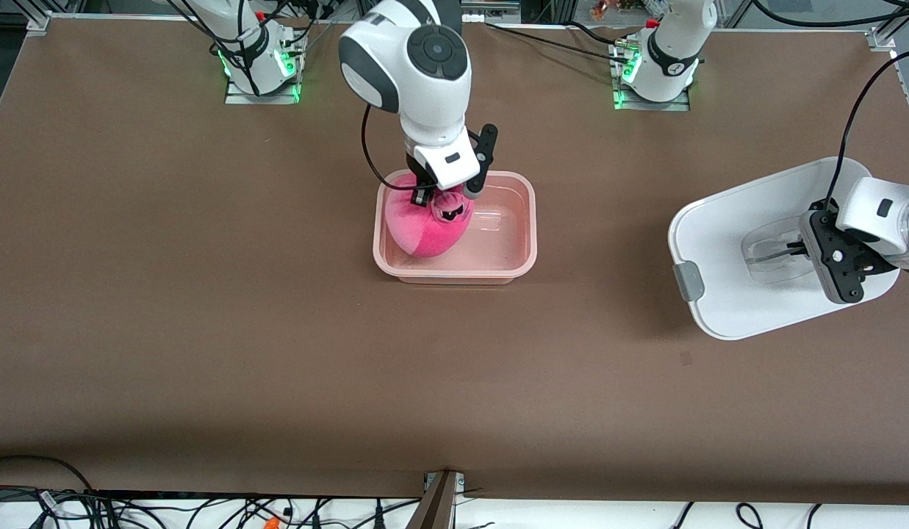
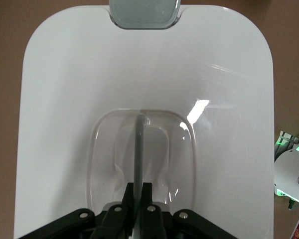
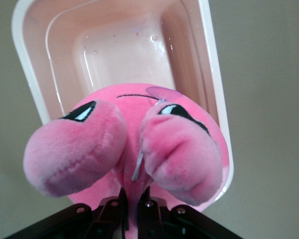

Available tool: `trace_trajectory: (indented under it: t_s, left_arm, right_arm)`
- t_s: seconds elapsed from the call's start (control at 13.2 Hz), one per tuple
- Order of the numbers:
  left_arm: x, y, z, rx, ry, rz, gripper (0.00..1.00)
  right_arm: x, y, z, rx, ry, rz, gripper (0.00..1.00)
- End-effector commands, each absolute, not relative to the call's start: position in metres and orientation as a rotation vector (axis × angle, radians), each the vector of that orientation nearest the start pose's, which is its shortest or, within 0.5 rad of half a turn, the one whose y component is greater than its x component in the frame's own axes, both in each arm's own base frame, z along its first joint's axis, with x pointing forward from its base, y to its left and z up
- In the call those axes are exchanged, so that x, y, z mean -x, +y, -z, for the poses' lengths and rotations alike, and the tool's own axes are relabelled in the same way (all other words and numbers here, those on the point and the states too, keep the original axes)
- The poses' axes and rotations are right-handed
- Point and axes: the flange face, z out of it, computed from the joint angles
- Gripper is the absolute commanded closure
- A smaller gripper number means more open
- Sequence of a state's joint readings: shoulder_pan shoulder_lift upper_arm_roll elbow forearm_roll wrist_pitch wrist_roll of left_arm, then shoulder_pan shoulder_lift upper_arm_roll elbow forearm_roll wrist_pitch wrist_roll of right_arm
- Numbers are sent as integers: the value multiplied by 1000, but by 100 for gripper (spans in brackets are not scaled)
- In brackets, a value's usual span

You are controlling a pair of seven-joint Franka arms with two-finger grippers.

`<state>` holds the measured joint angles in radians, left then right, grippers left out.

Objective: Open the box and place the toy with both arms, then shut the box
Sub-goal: 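Carry the pink plush over the pink box and lower it inside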

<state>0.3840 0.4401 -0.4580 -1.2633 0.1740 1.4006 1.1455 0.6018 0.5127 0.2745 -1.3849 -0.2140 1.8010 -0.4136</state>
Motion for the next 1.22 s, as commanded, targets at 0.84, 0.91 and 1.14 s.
trace_trajectory:
  t_s: [0.84, 0.91, 1.14]
  left_arm:
    - [-648, 35, -515, 2724, 1875, -309, 100]
    - [-648, 36, -515, 2726, 1873, -309, 100]
    - [-648, 36, -515, 2724, 1876, -311, 100]
  right_arm:
    - [-514, 533, -267, 2629, -1919, 57, 0]
    - [-506, 547, -262, 2669, -1810, 124, 0]
    - [-496, 562, -271, 2694, -1732, 198, 0]
